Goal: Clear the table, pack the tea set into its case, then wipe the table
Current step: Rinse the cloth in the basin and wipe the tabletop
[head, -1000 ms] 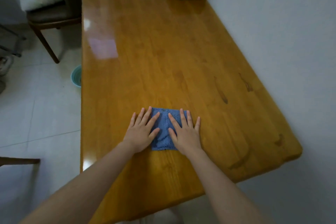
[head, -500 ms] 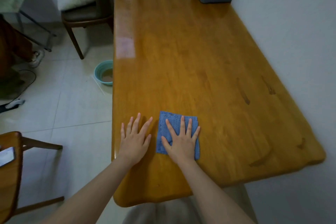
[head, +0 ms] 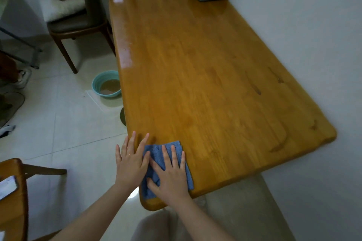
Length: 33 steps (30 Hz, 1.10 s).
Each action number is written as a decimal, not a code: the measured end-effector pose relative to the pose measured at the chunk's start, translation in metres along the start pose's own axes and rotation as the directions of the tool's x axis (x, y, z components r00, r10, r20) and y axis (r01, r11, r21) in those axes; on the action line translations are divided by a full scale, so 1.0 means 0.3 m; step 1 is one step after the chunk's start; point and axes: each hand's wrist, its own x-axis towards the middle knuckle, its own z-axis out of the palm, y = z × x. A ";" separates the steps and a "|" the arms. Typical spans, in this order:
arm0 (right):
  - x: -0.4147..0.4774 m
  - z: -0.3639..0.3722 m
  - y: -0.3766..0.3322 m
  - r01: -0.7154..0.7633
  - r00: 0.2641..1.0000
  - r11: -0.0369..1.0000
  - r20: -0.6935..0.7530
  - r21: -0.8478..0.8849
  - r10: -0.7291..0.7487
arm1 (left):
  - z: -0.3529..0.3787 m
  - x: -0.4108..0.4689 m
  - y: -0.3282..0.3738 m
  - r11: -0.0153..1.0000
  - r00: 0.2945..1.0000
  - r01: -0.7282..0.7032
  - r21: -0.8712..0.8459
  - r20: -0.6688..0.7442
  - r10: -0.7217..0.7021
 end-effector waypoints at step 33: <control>-0.136 -0.269 1.398 -0.323 0.944 0.943 -0.101 -0.078 0.315 | 0.260 0.143 0.808 0.993 0.996 -0.015 0.114 0.089 0.004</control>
